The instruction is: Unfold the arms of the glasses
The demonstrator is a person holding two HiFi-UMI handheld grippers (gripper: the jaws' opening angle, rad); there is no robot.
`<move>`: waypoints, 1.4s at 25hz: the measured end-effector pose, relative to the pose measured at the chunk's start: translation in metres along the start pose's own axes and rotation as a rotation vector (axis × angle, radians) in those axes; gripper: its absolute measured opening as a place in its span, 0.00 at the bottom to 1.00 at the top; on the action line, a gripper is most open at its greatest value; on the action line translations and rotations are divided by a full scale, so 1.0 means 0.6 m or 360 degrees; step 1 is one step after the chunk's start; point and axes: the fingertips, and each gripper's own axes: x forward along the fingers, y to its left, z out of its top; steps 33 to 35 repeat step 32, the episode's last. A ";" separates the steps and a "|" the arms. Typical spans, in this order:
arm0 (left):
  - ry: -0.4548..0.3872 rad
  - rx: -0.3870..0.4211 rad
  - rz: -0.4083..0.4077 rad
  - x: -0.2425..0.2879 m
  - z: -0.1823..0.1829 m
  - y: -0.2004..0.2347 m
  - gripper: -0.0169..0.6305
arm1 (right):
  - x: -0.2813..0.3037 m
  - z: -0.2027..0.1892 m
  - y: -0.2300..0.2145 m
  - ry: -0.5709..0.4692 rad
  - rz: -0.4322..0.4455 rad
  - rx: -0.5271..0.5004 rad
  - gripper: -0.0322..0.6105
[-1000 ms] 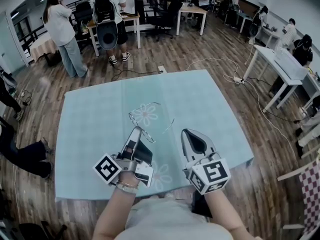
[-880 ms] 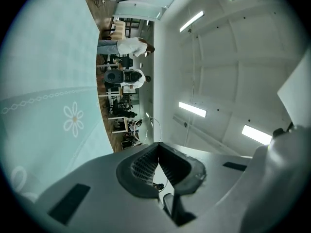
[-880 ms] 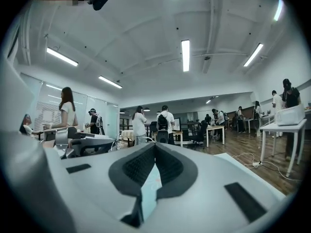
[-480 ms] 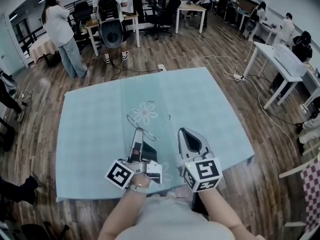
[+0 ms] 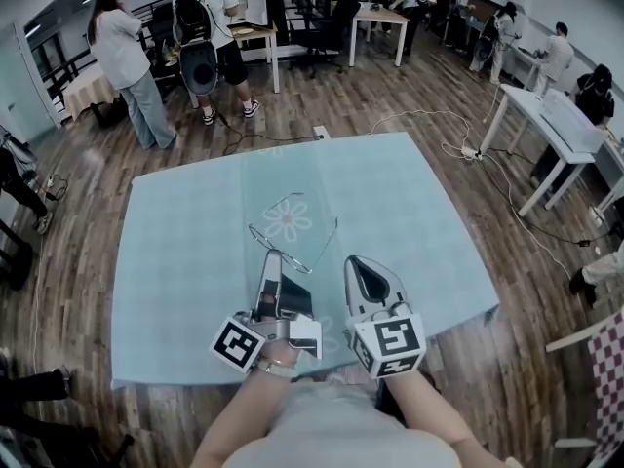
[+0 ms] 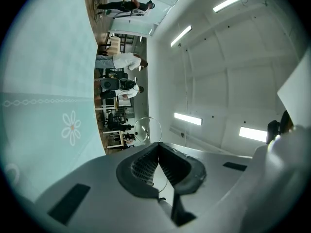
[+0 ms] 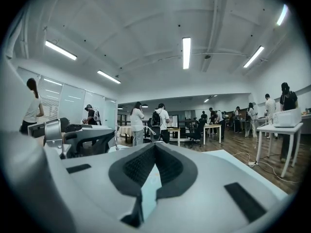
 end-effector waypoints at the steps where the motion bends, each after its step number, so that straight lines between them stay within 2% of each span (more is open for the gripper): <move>1: -0.0001 -0.0006 -0.0001 0.001 -0.001 -0.001 0.04 | 0.000 0.001 -0.001 0.0001 0.0001 -0.0005 0.06; 35: 0.0013 -0.0042 0.0018 -0.005 -0.004 0.007 0.04 | -0.004 -0.003 -0.003 0.0020 -0.0010 -0.0020 0.06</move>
